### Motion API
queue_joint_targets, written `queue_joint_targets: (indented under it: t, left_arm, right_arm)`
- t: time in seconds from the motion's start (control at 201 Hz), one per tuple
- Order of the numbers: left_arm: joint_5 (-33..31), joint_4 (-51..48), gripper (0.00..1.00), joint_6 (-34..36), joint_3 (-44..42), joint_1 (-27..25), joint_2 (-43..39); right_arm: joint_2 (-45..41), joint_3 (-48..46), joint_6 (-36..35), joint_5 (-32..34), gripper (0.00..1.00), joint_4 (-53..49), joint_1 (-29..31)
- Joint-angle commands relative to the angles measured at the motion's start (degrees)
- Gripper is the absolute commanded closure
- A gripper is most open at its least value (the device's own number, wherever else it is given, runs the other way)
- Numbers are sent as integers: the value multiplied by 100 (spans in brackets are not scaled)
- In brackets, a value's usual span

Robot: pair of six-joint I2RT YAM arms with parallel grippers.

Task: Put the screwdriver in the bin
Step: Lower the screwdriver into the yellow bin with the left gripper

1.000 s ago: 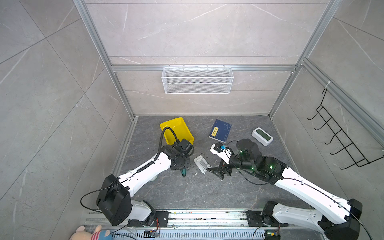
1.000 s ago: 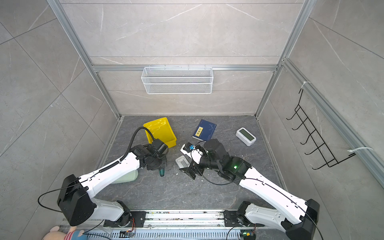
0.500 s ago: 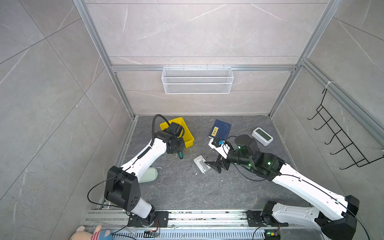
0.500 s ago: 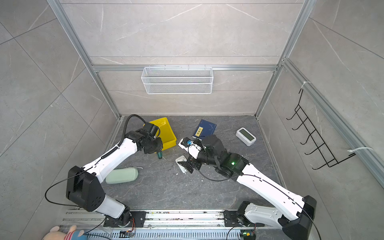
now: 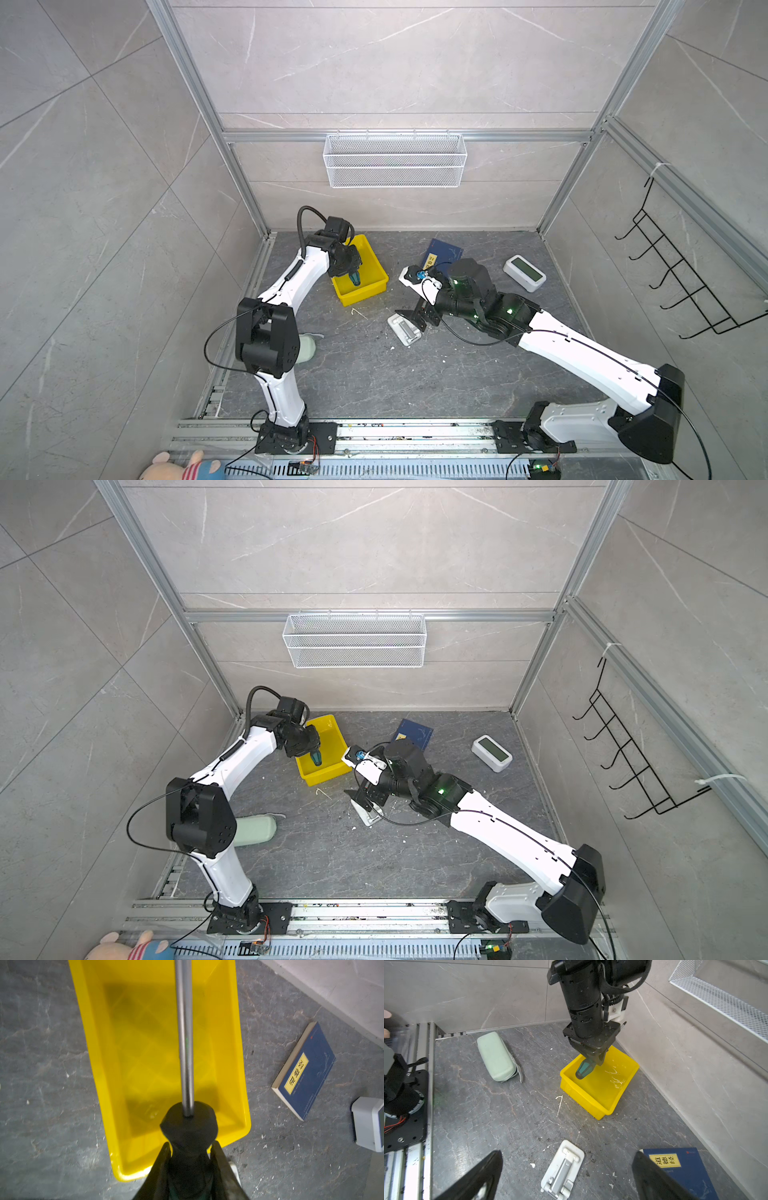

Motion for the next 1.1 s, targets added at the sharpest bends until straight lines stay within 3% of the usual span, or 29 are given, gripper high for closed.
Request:
queue_joint_targets:
  t: [0.0, 0.438, 1.09]
  left_arm:
    - [256, 43, 100, 219, 516, 105, 334]
    - [504, -147, 100, 202, 1572, 177, 1613]
    - [616, 145, 100, 10, 1199, 184, 1908]
  right_arm:
    - [205, 249, -194, 162, 1, 281, 24]
    - [1185, 673, -32, -88, 1, 905, -51]
    - [1050, 486, -41, -31, 1, 736, -62]
